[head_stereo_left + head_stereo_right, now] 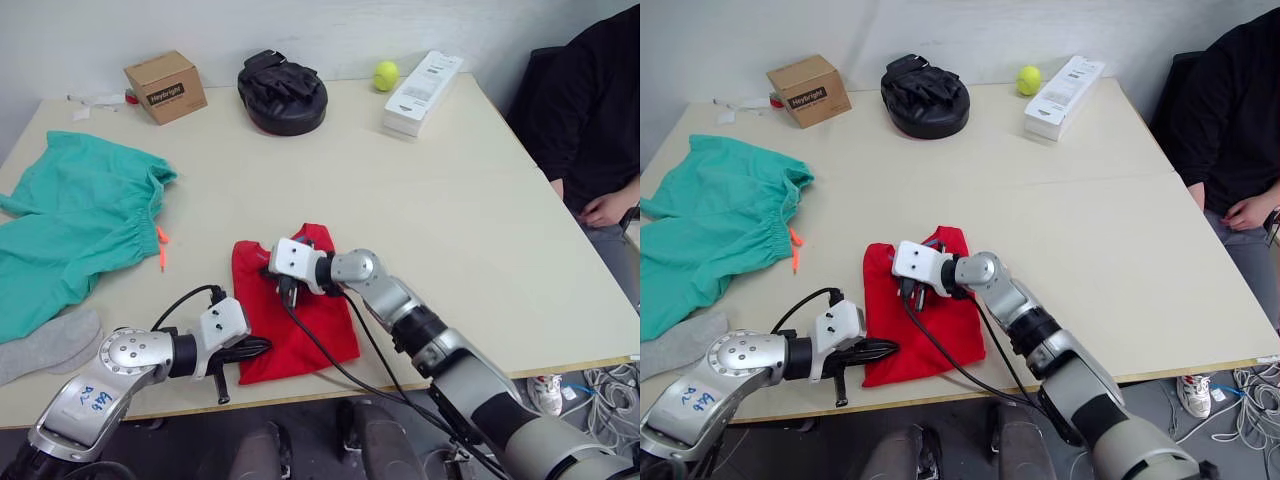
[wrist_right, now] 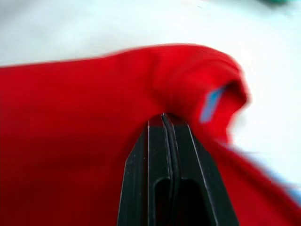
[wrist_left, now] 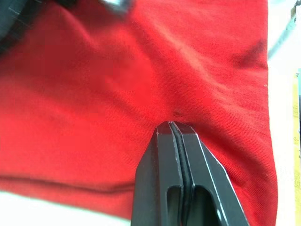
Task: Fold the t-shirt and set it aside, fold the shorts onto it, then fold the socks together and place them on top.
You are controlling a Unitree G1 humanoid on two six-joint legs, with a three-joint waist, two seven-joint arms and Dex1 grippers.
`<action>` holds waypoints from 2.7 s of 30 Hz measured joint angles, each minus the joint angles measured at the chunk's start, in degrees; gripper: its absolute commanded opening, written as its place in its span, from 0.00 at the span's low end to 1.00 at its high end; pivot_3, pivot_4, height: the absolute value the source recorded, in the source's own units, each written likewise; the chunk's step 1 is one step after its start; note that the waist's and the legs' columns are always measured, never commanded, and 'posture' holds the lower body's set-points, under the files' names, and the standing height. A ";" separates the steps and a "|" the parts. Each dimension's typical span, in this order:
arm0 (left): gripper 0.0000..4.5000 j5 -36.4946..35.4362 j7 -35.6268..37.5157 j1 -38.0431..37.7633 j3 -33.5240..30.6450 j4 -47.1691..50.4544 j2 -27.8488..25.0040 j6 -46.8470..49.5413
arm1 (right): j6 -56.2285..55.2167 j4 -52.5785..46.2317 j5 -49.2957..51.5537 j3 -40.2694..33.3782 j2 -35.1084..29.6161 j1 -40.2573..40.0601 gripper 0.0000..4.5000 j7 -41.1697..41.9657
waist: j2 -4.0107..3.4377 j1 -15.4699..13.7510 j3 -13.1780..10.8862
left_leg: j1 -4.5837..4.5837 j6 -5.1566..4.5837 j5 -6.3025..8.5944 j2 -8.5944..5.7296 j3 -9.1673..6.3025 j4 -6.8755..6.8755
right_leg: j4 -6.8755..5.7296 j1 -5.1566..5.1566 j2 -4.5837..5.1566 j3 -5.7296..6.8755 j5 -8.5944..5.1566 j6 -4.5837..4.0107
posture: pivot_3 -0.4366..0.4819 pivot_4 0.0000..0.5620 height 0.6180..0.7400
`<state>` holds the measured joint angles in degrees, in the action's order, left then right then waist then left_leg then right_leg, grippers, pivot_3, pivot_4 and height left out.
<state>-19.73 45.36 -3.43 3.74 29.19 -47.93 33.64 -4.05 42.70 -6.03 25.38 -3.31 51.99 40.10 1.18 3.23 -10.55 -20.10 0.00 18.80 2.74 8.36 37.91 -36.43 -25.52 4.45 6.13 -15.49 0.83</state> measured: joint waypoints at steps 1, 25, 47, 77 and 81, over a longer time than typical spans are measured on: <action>0.00 0.00 -0.16 -0.25 -0.07 0.18 0.04 -0.04 | -0.15 2.43 0.02 -1.40 0.04 1.31 0.00 -1.55 | 0.00 0.00 0.00 | -0.01 0.00 0.00 0.01 0.00 0.00 | 0.01 0.00 0.00 0.00 0.00 0.00 | 0.48 0.27 1.00; 0.19 -10.50 1.53 5.08 -7.91 2.04 2.04 6.94 | 73.13 -62.17 49.70 -27.49 -38.80 -32.60 0.50 18.56 | -0.02 -1.75 -0.13 | -0.19 -0.47 0.19 0.02 -0.12 -0.31 | 0.52 -0.03 -0.08 0.13 0.04 0.04 | 0.48 0.27 1.00; 0.99 -10.62 -1.51 3.74 -10.05 6.79 -0.01 7.65 | 86.63 -42.94 53.92 -18.27 -20.06 -19.21 1.00 8.29 | 0.18 -1.08 -0.07 | -0.16 -0.15 0.02 0.09 -0.07 -0.33 | 0.51 -0.05 -0.24 0.08 0.10 0.06 | 0.48 0.27 1.00; 1.00 -9.24 -1.48 7.17 -7.33 5.19 0.73 6.69 | 71.57 -41.59 48.62 -19.27 -32.39 -22.36 0.00 11.54 | 0.34 -4.20 0.04 | -0.45 -0.42 0.05 -0.16 -0.07 -0.26 | 1.07 0.00 0.05 0.12 0.48 0.34 | 0.48 0.27 1.00; 1.00 -8.69 -0.58 8.26 -5.46 3.27 1.36 5.44 | 69.06 -43.92 47.61 -21.80 -44.52 -29.79 0.00 16.05 | 0.30 -5.06 0.02 | -0.72 -0.75 0.19 -0.16 -0.07 -0.19 | 1.47 -0.03 0.05 0.20 0.56 0.49 | 0.48 0.27 1.00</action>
<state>-28.42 44.78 4.83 -1.72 32.45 -46.57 39.07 65.01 -1.23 41.59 3.58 -47.82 22.20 56.15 1.48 -1.83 -10.53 -20.82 -0.75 18.99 2.58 8.29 37.73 -34.96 -25.55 4.50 6.33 -14.93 1.32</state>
